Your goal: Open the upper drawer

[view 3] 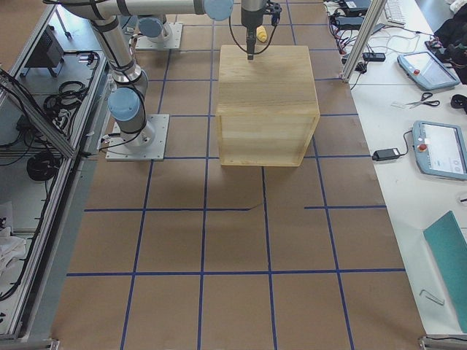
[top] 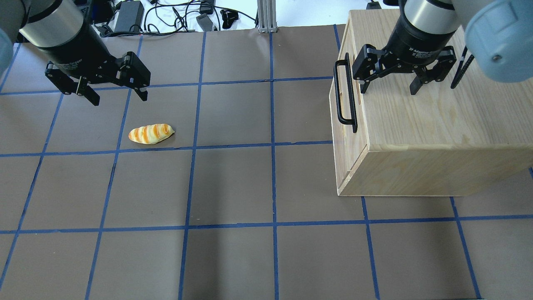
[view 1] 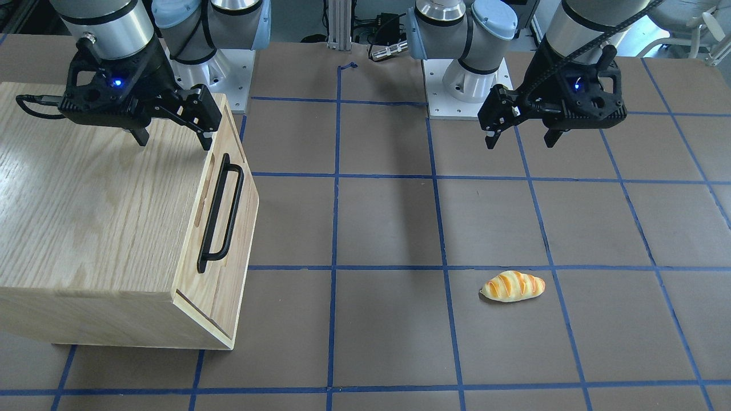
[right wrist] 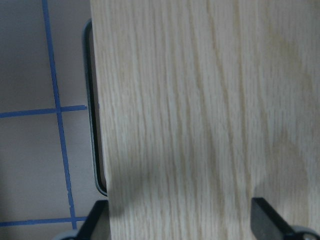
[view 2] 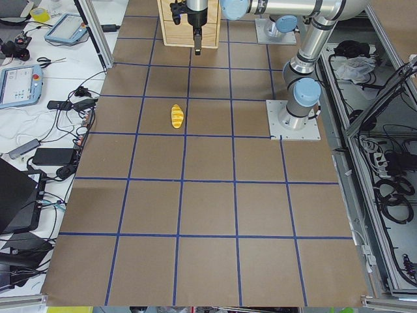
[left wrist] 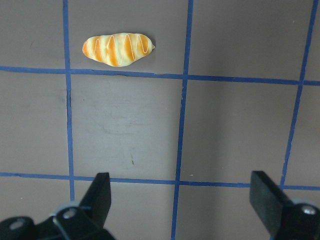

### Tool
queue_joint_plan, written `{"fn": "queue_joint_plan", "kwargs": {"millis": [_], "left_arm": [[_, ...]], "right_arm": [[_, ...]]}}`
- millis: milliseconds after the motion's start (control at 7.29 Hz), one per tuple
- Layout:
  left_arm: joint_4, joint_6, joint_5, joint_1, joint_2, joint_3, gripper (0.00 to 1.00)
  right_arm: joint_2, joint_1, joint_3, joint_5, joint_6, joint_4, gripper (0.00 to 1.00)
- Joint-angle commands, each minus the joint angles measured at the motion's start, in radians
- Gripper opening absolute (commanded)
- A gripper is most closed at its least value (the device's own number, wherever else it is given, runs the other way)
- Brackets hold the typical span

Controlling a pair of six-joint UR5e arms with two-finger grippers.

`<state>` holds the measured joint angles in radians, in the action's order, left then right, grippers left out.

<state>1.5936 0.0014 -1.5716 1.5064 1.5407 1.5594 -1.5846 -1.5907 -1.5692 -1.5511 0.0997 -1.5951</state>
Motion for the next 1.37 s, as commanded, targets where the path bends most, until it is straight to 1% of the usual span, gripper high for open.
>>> {"fn": "queue_joint_plan", "kwargs": {"millis": [0, 275, 412, 549, 686, 961, 1098, 1235], "left_arm": [[-0.017, 0.002, 0.002, 0.0, -0.001, 0.008, 1.0], [-0.015, -0.003, 0.001, -0.008, 0.004, -0.01, 1.0], [-0.014, -0.015, 0.001, -0.005, 0.012, -0.001, 1.0], [-0.035, -0.02, 0.002, -0.002, 0.009, -0.009, 1.0], [-0.141, -0.015, 0.005, -0.002, 0.013, 0.004, 1.0], [-0.139, -0.011, 0.001, -0.005, 0.019, 0.008, 1.0], [-0.1, -0.008, 0.004, -0.005, 0.024, 0.01, 1.0], [-0.083, -0.006, 0.034, -0.005, 0.03, 0.008, 1.0]], "right_arm": [[0.0, 0.0, 0.0, 0.0, 0.0, 0.0, 1.0], [0.0, 0.0, 0.0, 0.0, 0.0, 0.0, 1.0], [0.0, 0.0, 0.0, -0.001, 0.0, 0.0, 1.0], [0.0, 0.0, 0.0, -0.001, 0.0, 0.0, 1.0], [0.0, 0.0, 0.0, -0.001, 0.0, 0.0, 1.0], [0.0, 0.0, 0.0, -0.001, 0.0, 0.0, 1.0], [0.0, 0.0, 0.0, 0.0, 0.0, 0.0, 1.0], [0.0, 0.0, 0.0, -0.001, 0.0, 0.0, 1.0]]}}
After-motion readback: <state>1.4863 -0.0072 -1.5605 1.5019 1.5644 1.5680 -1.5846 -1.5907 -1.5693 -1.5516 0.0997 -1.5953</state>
